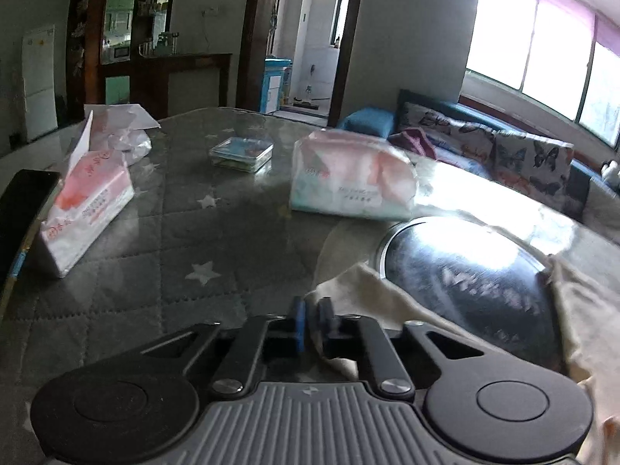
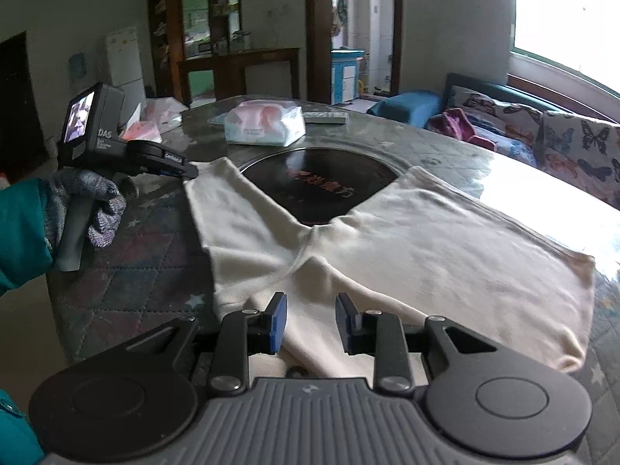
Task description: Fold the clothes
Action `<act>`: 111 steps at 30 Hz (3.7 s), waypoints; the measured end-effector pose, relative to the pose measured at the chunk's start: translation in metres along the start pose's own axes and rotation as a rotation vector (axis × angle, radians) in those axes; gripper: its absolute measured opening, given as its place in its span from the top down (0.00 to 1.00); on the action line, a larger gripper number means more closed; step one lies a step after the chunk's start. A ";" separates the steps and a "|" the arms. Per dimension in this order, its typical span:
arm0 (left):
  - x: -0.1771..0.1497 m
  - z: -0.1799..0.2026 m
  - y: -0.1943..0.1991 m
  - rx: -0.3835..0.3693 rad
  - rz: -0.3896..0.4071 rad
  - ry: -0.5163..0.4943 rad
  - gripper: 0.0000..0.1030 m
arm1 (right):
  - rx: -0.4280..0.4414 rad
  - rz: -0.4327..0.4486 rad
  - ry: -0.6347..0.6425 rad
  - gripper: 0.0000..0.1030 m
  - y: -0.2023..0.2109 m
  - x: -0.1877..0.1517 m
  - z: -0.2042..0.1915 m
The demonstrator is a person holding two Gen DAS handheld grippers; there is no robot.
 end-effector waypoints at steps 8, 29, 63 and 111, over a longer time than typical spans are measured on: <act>0.015 0.081 0.066 -0.251 0.071 -0.053 0.95 | -0.095 0.040 -0.103 0.74 0.029 -0.014 0.037; -0.112 0.295 0.177 -0.847 -0.088 -0.314 0.94 | -0.247 0.053 -0.333 0.74 0.077 -0.077 0.105; -0.102 0.161 0.087 -0.527 -0.139 -0.283 0.71 | -0.289 0.066 -0.268 0.94 0.050 -0.040 0.105; -0.155 0.165 0.164 -0.706 -0.046 -0.851 0.61 | -0.220 0.000 -0.166 0.86 0.034 -0.045 0.099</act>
Point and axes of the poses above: each gripper's, at about its wrist camera, not at the fingertips, and y roughly against the way its jaws point, z to its right, x to its top, the point moved 7 cm from there along -y, roughly the way its jaws point, and after that the axes turned 3 degrees about y, right-handed, at the moved point
